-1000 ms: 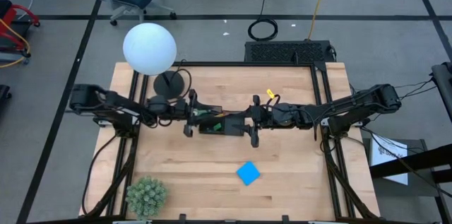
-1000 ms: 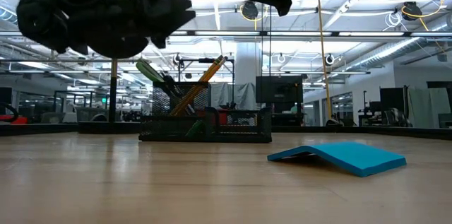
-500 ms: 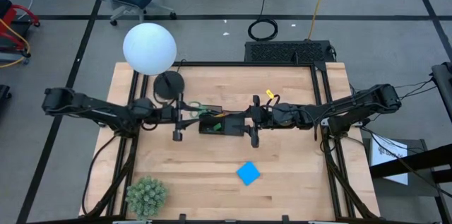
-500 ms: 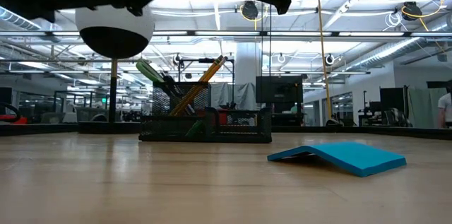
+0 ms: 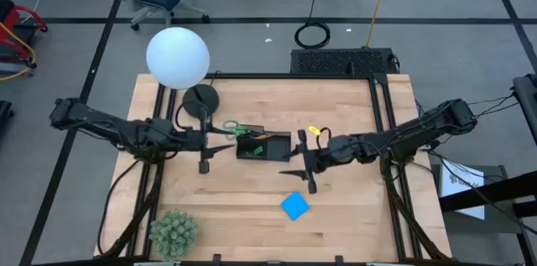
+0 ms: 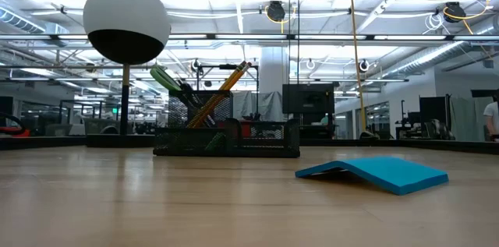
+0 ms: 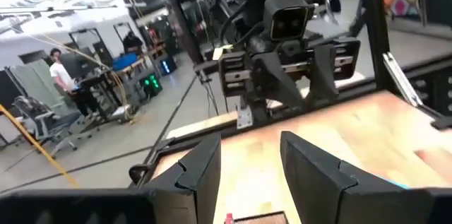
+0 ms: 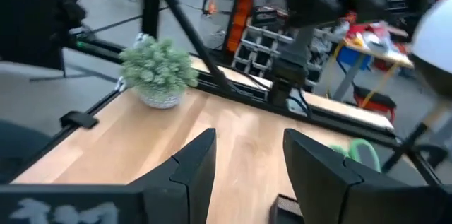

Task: Pick and place office supplies into organizer
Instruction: Put the blue sticky notes into the black desk organizer

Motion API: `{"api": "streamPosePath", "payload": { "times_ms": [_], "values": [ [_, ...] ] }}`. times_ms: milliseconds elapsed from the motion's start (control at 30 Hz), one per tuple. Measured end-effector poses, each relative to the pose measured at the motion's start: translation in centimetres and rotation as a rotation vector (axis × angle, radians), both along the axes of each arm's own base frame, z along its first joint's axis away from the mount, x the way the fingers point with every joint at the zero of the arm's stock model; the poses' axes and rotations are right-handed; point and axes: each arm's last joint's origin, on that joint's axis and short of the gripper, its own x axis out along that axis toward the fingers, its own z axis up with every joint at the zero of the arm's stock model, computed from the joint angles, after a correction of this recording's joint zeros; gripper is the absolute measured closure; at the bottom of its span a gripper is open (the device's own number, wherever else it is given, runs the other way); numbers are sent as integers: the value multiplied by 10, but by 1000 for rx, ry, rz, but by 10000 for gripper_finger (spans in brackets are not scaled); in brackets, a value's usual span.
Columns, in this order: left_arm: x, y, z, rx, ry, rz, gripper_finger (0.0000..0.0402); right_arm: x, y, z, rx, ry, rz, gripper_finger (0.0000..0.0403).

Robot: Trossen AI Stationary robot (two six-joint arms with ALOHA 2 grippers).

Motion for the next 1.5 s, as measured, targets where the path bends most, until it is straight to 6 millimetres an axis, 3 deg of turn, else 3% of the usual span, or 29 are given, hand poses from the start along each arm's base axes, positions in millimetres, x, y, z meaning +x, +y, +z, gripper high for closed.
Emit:
{"api": "streamPosePath", "payload": {
  "times_ms": [133, 333, 567, 767, 933, 1133, 1500],
  "values": [
    [-1, -9, 17, 19, 62, -27, 247, -1, 7, 2, -11, 24, 24, 248],
    [-5, -17, 27, 17, 44, -50, 247, 2, 9, 19, -34, 199, 19, 248],
    [-9, -12, 25, 64, 82, 153, 247, -2, 15, 54, -43, 341, 25, 248],
    [-19, -4, 25, 34, 99, 316, 247, -1, 17, 61, -35, 469, 4, 248],
    [-29, 0, 28, -7, 89, 328, 247, 6, 25, 47, -42, 597, 5, 248],
    [-36, 2, 28, -30, 98, 336, 247, 11, 39, 11, -111, 850, 3, 248],
    [-36, 2, 28, -23, 105, 337, 247, 22, 66, -34, -71, 1050, 69, 248]
  ]
}}
